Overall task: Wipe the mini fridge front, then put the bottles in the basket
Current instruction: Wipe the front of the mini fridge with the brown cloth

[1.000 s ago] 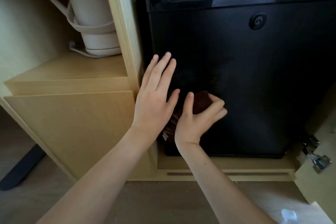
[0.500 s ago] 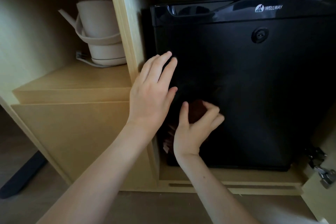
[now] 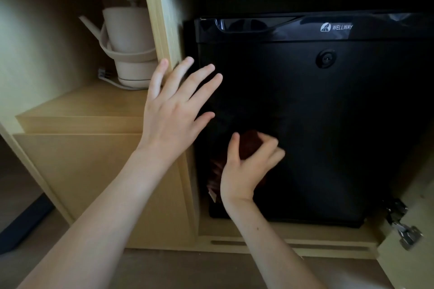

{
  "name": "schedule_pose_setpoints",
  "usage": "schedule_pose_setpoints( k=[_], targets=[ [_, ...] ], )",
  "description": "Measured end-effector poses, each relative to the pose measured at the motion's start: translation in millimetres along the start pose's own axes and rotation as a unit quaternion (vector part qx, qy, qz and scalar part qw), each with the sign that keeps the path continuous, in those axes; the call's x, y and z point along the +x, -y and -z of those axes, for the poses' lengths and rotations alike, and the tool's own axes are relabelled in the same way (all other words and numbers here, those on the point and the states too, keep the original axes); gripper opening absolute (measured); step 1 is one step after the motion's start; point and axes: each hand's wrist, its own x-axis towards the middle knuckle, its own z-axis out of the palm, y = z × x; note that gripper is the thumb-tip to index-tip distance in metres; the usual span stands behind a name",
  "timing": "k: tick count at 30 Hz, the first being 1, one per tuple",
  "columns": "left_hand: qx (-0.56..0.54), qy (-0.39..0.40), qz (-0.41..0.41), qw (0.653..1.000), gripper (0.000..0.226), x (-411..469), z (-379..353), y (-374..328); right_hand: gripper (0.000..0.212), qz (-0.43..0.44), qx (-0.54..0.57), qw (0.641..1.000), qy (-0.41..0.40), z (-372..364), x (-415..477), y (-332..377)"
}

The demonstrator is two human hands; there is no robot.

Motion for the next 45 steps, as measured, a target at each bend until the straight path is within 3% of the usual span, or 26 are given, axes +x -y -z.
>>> schedule_pose_setpoints(
  k=[4,7,13,18,22,27,32,39,45],
  targets=[
    [-0.012,-0.007,0.011,1.000,0.066,0,-1,1,0.034,0.097,-0.031,0.995,-0.006,-8,31,31],
    [-0.032,-0.020,0.020,0.999,0.068,1,-1,0,0.037,0.142,-0.069,0.987,0.011,-3,23,11],
    [-0.047,-0.023,0.024,0.998,0.069,2,0,0,0.037,0.017,-0.050,0.998,0.021,13,-9,-28],
    [-0.140,-0.064,0.050,0.987,0.071,-1,6,6,0.034,0.094,-0.042,0.995,0.012,-3,23,20],
    [-0.161,-0.092,0.075,0.980,0.075,-19,8,16,0.035,0.086,-0.030,0.996,0.013,-7,30,30],
    [-0.202,-0.028,0.145,0.968,0.078,-34,12,20,0.037,0.017,-0.029,0.999,0.022,6,-3,-5],
    [-0.248,0.057,0.172,0.952,0.082,-37,12,22,0.036,0.024,-0.024,0.999,0.008,-6,8,17],
    [-0.255,0.061,0.179,0.948,0.080,-36,9,21,0.036,0.116,-0.039,0.992,0.026,-11,22,23],
    [-0.248,0.066,0.181,0.949,0.082,-37,12,20,0.038,0.028,-0.055,0.998,0.023,-1,-17,-15]
  ],
)
